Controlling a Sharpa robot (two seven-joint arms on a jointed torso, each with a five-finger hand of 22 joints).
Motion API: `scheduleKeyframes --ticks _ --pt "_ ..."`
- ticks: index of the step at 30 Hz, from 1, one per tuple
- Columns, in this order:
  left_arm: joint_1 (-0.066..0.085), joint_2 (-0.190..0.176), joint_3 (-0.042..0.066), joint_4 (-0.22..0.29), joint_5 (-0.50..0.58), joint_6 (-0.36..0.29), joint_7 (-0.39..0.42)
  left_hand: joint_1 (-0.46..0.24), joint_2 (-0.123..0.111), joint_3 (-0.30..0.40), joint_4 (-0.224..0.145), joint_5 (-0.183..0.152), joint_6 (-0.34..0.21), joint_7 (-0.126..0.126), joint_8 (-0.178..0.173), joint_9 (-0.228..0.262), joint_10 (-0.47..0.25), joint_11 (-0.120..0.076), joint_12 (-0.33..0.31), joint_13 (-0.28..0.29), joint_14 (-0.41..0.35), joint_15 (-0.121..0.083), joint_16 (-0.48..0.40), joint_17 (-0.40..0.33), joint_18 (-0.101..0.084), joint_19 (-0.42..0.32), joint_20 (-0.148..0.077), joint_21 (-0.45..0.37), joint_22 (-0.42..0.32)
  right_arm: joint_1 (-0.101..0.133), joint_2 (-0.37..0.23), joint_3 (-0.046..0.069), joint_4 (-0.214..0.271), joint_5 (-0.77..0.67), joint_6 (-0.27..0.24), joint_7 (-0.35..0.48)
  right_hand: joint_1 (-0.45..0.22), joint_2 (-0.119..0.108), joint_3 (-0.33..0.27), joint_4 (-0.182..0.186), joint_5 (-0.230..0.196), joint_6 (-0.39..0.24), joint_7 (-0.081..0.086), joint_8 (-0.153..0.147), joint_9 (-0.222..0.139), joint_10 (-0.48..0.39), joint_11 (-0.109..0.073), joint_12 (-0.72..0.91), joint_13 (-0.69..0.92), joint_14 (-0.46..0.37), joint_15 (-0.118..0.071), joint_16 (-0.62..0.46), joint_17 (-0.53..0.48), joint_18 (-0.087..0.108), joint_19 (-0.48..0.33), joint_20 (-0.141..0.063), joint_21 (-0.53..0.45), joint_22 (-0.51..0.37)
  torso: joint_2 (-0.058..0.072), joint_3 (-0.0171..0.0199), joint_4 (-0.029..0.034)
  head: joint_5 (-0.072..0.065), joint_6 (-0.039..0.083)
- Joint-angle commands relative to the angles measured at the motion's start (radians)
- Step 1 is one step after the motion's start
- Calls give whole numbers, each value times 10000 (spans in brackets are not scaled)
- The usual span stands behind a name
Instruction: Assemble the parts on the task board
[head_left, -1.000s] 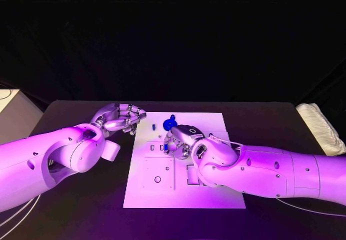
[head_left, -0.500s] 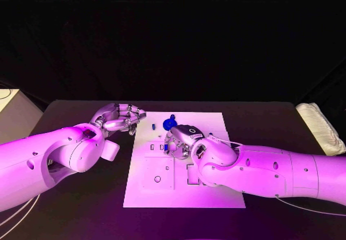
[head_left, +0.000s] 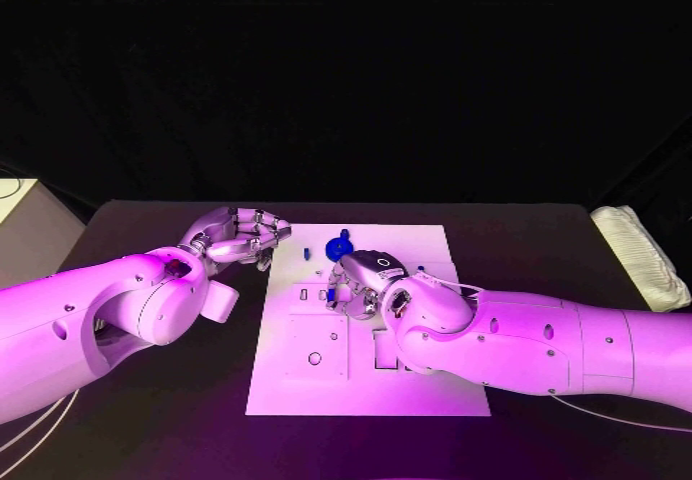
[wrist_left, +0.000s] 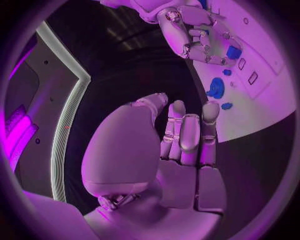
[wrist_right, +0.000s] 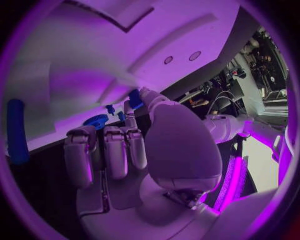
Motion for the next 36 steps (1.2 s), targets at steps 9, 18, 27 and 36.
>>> scheduleKeyframes --ticks 9,18,27,36 --pt "9 -1 5 12 -62 181 -10 -56 -19 36 8 -5 -49 53 42 7 -49 14 44 -15 69 14 30 9 -126 60 -34 41 9 -9 6 -5 -13 -113 -5 198 37 -131 -405 86 55 -501 181 -248 -151 717 208 -367 2317 1044 201 43 2635 -144 1028 187 22 2632 -4 -6 7 -24 26" --pt "9 14 5 -22 -221 199 -104 -66 -31 30 11 -9 -71 58 44 0 -49 21 72 -16 121 20 175 122 -146 142 -29 96 110 -9 -179 -5 295 -126 -577 399 -66 -268 -1264 452 69 -850 317 -392 -315 547 341 -557 2169 1044 324 43 2635 -144 1028 320 22 2632 -3 4 5 -10 46" --pt "17 185 6 -227 -1740 687 -1783 -1389 106 -495 373 3 -104 40 92 -108 477 8 868 361 922 26 1503 1254 -468 1631 -37 1042 1810 266 -1103 114 1084 1292 -1572 1899 99 -94 -1637 466 93 -861 336 -362 -384 561 363 -531 2178 1044 352 43 2635 -144 1028 356 22 2632 -80 55 -57 55 55" --pt "335 915 3 -833 -4322 2836 -4548 -2518 461 -954 368 55 406 -340 775 368 1509 -301 1869 1598 1271 -251 1938 1698 -628 2359 -241 1457 2639 1124 -2405 235 1339 5111 -1570 3792 561 95 -1427 390 80 -654 277 -184 -367 525 314 -565 2146 1044 312 43 2635 -144 1028 330 22 2632 -241 128 -85 147 -39"
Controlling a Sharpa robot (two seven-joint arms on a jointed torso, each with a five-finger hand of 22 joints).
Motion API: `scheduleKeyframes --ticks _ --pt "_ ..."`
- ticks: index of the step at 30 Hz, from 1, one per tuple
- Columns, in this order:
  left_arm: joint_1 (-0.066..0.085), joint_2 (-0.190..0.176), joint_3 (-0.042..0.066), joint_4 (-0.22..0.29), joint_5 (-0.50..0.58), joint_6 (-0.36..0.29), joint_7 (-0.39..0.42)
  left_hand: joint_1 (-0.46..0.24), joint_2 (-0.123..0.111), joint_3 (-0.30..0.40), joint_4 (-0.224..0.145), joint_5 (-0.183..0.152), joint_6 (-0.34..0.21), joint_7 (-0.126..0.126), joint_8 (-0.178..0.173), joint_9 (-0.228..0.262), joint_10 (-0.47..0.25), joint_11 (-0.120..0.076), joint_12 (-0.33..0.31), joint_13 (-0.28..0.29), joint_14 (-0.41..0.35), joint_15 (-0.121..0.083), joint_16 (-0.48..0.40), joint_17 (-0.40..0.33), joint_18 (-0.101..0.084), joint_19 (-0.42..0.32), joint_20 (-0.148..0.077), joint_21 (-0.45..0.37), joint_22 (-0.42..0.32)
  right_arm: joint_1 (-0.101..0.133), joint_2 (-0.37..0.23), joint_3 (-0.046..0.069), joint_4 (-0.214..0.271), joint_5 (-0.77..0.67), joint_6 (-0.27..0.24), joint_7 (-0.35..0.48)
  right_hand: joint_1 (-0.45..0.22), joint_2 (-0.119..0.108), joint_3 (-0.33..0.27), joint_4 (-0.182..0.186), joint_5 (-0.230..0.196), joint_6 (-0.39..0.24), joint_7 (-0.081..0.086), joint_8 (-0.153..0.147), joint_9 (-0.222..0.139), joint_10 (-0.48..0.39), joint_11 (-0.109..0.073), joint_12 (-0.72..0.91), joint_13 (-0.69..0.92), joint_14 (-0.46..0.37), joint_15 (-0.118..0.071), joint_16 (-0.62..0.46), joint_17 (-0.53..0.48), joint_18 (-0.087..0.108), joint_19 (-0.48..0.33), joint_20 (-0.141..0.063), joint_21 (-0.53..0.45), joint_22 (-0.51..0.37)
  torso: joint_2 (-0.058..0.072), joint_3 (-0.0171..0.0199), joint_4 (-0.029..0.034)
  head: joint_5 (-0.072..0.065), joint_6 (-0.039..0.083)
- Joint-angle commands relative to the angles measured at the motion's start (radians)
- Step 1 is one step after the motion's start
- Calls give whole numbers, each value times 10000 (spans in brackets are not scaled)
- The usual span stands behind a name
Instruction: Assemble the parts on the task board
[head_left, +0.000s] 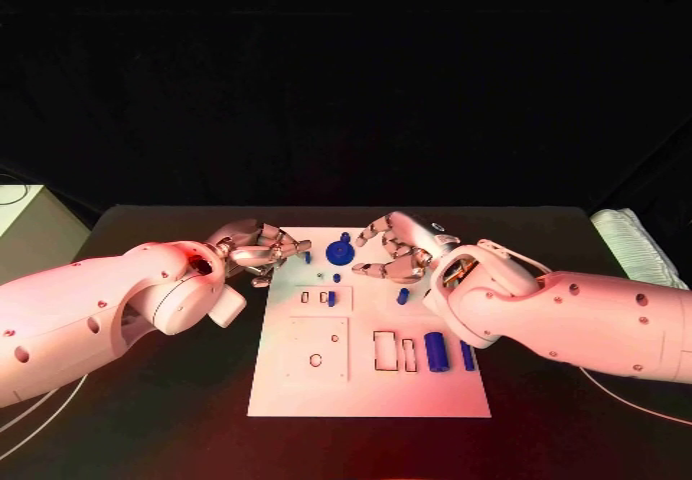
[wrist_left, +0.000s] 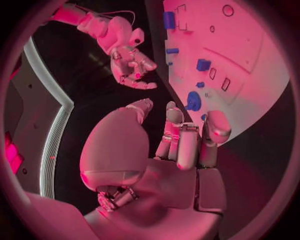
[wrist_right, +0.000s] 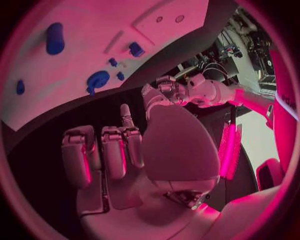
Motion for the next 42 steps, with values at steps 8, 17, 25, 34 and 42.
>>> scheduleKeyframes --ticks 8,17,25,34,42 --pt "494 1193 -129 -894 -3586 2770 -3312 -331 176 -216 31 39 5 -92 382 484 152 -91 121 140 423 -160 80 1332 -103 122 -109 61 95 542 -905 48 -79 3923 -293 1668 91 0 47 25 40 99 -9 66 10 519 21 -22 2152 1045 26 43 2635 -145 1028 43 22 2635 -175 120 -28 112 -154" --pt "799 2126 -403 -1575 -4772 3567 -3777 -819 293 -451 36 33 -114 -94 500 754 173 -90 187 230 424 -159 97 1331 -114 147 -123 68 132 620 -1026 54 -229 4196 -238 1560 88 -2 44 30 37 104 -9 73 11 488 19 -57 2124 1045 24 43 2635 -145 1028 41 22 2635 -208 175 -26 140 -246" --pt "872 2629 -514 -1988 -4985 3980 -3885 -963 312 -544 35 29 -155 -96 535 846 138 -89 187 221 414 -159 93 1313 -118 154 -123 72 149 641 -1013 54 -330 4202 -193 1443 58 -13 20 54 29 85 -6 73 8 465 20 -83 2104 1045 21 43 2635 -145 1028 37 22 2635 -197 177 -29 116 -295" --pt "887 3107 -643 -2371 -4908 4295 -3913 -1026 329 -581 39 23 -169 -97 548 882 124 -88 187 220 413 -158 96 1313 -123 165 -123 79 168 648 -958 54 -412 4185 -116 1343 58 -13 20 54 29 85 -6 73 8 465 20 -83 2104 1045 21 43 2635 -145 1028 37 22 2635 -178 155 -31 83 -337" --pt "886 3332 -711 -2569 -4852 4387 -3920 -1054 344 -599 35 19 -180 -99 556 906 122 -89 195 231 415 -157 102 1321 -127 176 -122 85 187 648 -936 53 -439 4165 -62 1269 41 -14 9 68 27 78 -6 74 6 457 21 -91 2097 1045 21 43 2635 -145 1028 36 22 2635 -176 148 -26 52 -374"
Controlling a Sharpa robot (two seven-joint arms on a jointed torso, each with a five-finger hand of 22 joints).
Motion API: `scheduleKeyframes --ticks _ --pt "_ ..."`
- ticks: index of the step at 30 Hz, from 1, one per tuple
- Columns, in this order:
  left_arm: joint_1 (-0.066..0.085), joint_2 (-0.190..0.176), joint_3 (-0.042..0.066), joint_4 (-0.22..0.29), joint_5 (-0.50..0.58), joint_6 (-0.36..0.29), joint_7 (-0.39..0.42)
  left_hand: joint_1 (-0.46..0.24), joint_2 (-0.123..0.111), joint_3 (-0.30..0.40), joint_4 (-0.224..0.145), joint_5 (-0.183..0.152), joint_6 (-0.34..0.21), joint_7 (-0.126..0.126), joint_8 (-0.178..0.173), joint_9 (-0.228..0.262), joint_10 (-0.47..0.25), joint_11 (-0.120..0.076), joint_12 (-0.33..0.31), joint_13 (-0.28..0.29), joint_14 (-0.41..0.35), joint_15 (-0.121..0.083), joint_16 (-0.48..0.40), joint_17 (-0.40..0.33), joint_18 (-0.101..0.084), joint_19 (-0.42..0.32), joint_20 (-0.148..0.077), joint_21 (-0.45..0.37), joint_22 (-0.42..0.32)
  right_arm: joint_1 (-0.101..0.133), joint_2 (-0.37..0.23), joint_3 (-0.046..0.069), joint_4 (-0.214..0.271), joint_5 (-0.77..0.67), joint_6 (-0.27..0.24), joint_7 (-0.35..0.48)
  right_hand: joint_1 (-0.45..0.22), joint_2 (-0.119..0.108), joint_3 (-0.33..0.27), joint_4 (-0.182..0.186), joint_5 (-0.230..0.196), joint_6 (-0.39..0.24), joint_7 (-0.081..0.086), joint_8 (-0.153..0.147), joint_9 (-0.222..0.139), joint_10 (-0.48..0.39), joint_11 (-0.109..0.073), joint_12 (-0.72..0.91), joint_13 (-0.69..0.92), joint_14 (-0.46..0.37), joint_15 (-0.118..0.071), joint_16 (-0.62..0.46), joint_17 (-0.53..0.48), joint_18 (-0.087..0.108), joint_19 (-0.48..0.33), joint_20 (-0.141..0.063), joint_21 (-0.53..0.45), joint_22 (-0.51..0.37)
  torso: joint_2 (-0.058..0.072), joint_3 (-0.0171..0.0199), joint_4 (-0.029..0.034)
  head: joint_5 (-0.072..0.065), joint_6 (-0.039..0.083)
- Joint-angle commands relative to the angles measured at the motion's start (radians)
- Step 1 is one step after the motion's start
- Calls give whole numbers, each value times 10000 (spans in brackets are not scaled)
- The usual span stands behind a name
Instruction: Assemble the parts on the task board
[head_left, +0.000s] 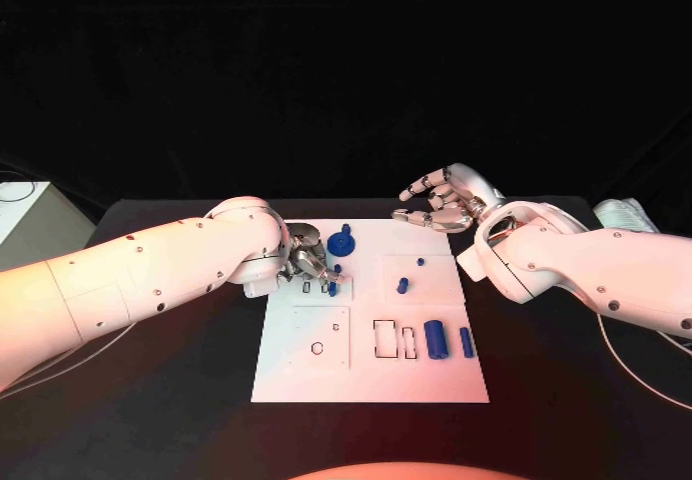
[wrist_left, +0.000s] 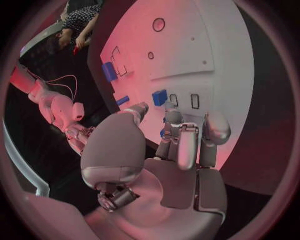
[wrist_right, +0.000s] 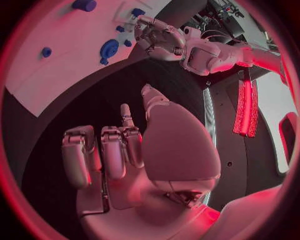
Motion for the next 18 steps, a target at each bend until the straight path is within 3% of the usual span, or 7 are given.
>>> scheduleKeyframes --ticks 1,18 --pt "15 69 -5 -45 -17 344 -46 -84 24 -60 -13 22 -53 -11 53 22 33 8 65 30 417 -85 69 1332 -133 88 -24 46 23 3 14 5 -6 -14 148 -37 31 -11 5 75 27 24 12 35 4 443 22 -56 2087 1044 21 43 2627 -145 1029 37 22 2630 4 -6 2 -13 -22" --pt "12 218 -32 -185 113 628 -54 260 138 21 -40 61 -94 -40 141 221 9 -18 107 81 425 -102 103 1362 -139 96 -22 65 66 3 65 4 -80 -43 254 -127 23 -8 1 81 27 22 12 37 3 431 22 -70 2076 1044 21 43 2627 -145 1029 36 22 2630 -12 -3 10 -56 -84"
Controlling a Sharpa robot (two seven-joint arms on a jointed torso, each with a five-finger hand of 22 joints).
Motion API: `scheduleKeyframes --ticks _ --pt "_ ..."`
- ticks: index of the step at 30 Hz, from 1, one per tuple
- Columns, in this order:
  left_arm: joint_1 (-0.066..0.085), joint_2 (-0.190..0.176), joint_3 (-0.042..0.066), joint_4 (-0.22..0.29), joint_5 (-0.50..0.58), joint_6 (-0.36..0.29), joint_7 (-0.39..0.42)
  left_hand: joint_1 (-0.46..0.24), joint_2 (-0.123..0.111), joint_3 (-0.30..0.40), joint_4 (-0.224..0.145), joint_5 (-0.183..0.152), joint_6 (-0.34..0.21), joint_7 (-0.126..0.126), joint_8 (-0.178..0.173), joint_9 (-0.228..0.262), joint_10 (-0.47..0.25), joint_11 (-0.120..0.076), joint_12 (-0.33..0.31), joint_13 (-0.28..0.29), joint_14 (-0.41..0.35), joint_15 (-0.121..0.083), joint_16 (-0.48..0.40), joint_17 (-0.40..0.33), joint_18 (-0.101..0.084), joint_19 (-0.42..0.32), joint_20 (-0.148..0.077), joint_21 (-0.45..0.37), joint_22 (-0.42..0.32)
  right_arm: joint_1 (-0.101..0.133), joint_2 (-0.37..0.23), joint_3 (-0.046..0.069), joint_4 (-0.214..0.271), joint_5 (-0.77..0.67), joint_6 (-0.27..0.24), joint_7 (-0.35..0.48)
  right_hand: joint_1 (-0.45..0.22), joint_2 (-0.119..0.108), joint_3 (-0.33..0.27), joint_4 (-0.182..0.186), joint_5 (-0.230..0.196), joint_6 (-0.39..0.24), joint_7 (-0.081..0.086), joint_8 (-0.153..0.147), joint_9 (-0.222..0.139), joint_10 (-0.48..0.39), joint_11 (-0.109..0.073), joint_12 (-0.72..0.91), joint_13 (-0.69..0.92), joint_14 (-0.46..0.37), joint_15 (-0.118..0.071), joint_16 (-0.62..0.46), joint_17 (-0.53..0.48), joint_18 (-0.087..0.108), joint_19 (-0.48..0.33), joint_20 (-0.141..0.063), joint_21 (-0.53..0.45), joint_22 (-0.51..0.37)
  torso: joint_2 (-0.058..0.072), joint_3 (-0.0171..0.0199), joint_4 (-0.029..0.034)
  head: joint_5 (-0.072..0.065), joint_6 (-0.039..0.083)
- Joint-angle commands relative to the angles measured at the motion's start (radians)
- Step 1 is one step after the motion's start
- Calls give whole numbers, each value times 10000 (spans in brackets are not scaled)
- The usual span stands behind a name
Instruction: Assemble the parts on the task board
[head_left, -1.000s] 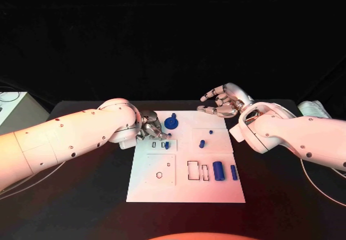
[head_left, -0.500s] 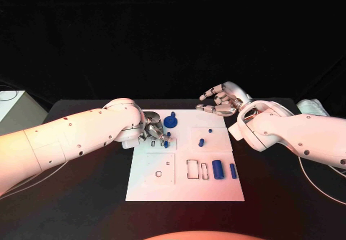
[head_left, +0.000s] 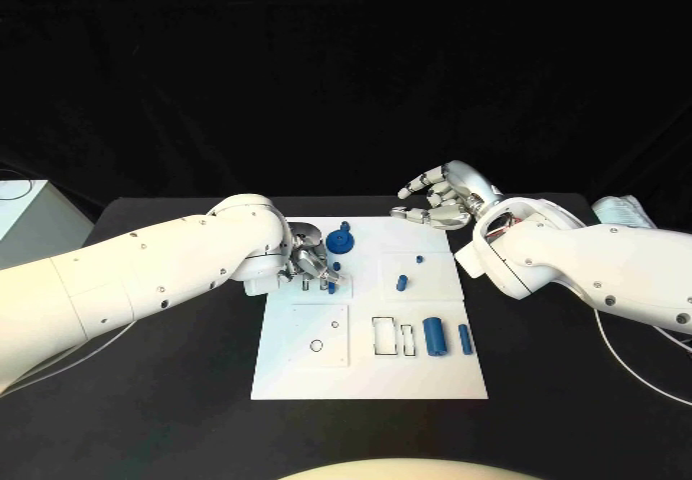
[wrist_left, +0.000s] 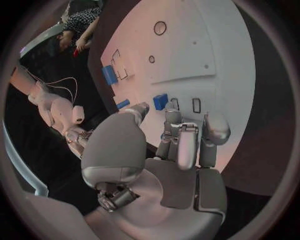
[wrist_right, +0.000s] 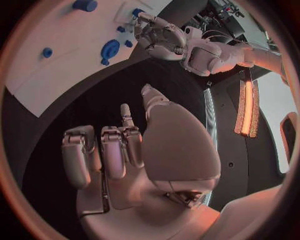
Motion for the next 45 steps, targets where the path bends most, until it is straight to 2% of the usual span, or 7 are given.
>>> scheduleKeyframes --ticks 1,21,29,35,38,40,45 --pt "11 51 -2 -51 96 287 -8 177 36 30 -41 62 -64 -7 54 51 6 -21 60 18 463 -69 68 1367 -142 66 14 69 20 1 15 4 -8 -45 188 -9 23 -8 1 81 27 22 12 37 3 431 22 -31 2069 1045 21 43 2629 -144 1029 36 22 2632 2 -1 4 -7 -5" --pt "1 225 -42 -304 224 360 -8 487 196 191 -46 71 -80 -36 99 199 46 -48 117 103 482 -89 104 1404 -150 88 5 95 69 1 18 4 -15 -45 257 -27 5 7 -8 94 29 20 11 45 3 432 21 -29 2069 1045 20 43 2629 -144 1029 35 22 2632 4 5 0 -38 -81" --pt "0 219 -50 -318 359 458 5 1144 320 572 -78 52 -103 -86 97 396 57 -97 124 137 491 -132 135 1422 -154 91 -22 118 107 0 37 4 -38 -45 308 -34 5 7 -8 94 29 20 11 45 3 432 21 -29 2069 1045 20 43 2629 -144 1029 35 22 2632 -2 13 7 -29 -114" --pt "-1 198 -53 -303 559 457 28 2000 403 1451 -206 58 -104 -129 7 566 87 -150 89 156 516 -184 181 1469 -156 85 -65 135 138 -1 53 3 -54 -36 317 -27 -8 28 -12 101 31 22 8 58 4 434 18 -25 2072 1045 18 43 2629 -144 1029 32 22 2632 4 7 3 -20 -117" --pt "-3 170 -54 -283 676 312 46 2419 350 2313 -445 55 -107 -129 -23 738 146 -171 34 155 547 -198 225 1527 -160 88 -90 150 163 -1 58 3 -59 -31 310 -23 -8 28 -12 101 31 22 8 58 4 434 18 -25 2072 1045 18 43 2629 -144 1029 32 22 2632 3 8 0 -15 -114" --pt "-5 138 -54 -269 740 176 59 2603 249 2981 -728 73 -132 -107 10 899 200 -163 -12 164 580 -197 264 1586 -161 97 -101 168 185 -2 59 3 -63 -29 308 -22 -8 28 -12 101 31 22 8 58 4 434 18 -25 2072 1045 18 43 2629 -144 1029 32 22 2632 5 9 2 -15 -106" --pt "-8 21 -52 -233 853 -261 80 2088 -171 4385 -1216 53 -98 -103 151 1424 469 -155 36 310 647 -194 338 1692 -186 202 -91 264 336 -2 57 3 -70 -20 304 -15 -8 28 -12 101 31 22 8 58 4 434 18 -25 2072 1045 18 43 2629 -144 1029 32 22 2632 0 6 5 -11 -110"
